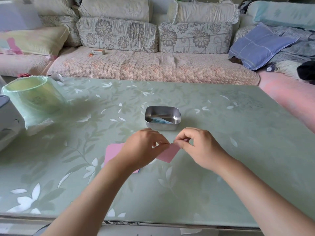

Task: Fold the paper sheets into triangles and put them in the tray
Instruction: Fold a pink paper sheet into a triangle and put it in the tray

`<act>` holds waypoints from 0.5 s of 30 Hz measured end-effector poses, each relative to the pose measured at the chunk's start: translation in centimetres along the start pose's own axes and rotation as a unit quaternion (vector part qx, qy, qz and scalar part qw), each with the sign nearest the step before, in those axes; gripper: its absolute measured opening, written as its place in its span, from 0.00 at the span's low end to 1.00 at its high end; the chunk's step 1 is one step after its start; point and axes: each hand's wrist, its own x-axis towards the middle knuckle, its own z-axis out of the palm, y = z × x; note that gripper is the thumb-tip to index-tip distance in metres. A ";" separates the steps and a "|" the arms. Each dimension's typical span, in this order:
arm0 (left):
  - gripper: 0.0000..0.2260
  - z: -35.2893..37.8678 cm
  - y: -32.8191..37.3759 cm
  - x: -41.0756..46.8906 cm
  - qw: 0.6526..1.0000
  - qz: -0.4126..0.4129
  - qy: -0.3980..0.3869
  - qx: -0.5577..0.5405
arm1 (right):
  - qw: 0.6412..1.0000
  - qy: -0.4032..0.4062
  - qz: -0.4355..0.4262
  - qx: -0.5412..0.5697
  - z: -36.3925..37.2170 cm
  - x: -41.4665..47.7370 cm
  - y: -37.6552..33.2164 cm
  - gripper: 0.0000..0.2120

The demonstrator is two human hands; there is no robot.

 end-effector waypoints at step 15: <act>0.04 0.4 -0.7 0.7 0.898 -0.316 0.049 -0.302 | 0.993 0.044 -0.056 -0.089 -0.1 -0.2 0.4 0.17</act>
